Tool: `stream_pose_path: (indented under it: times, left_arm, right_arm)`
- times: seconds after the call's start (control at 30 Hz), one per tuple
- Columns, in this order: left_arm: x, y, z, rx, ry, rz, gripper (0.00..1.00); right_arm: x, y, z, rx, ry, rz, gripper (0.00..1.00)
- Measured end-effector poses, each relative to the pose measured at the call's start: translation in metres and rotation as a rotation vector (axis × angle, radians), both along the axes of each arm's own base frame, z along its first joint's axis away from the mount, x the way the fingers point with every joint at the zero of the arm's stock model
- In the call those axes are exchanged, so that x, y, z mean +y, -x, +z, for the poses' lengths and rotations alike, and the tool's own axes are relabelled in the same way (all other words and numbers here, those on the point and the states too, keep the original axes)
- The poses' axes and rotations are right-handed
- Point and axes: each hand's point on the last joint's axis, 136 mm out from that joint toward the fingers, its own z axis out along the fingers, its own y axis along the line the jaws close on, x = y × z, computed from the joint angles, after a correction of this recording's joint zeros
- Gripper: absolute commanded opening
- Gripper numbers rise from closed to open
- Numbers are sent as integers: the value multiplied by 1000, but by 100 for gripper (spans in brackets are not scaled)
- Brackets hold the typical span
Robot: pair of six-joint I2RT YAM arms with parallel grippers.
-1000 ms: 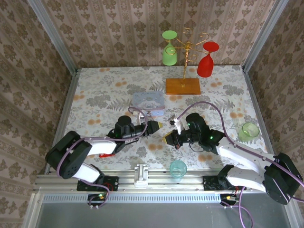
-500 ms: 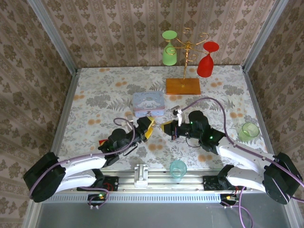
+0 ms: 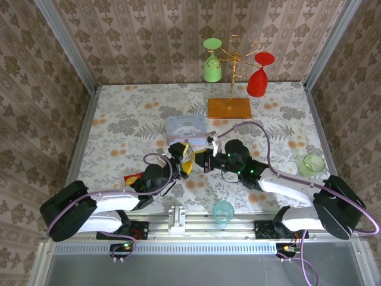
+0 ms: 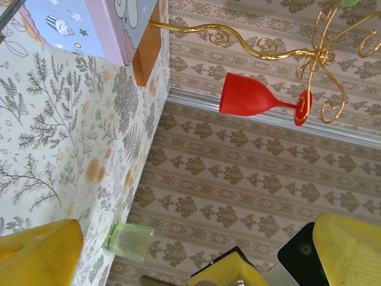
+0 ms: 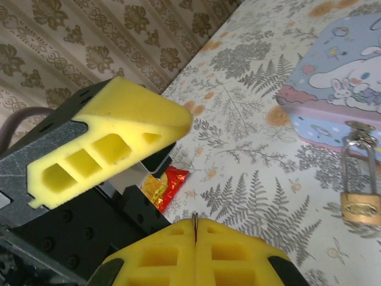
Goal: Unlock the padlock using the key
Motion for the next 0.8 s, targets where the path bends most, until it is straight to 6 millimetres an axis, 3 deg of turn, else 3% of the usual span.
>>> stream_pose_path:
  times: [0.23, 0.4, 0.8]
  left_arm:
    - [-2, -5, 4, 6, 68, 19, 95]
    - [4, -5, 9, -1, 95, 40, 86]
    - [16, -12, 14, -17, 97, 69, 63]
  right_arm:
    - [18, -1, 1, -11, -28, 24, 0]
    - [23, 1, 3, -16, -39, 33, 0]
    - [16, 7, -3, -11, -30, 30, 0]
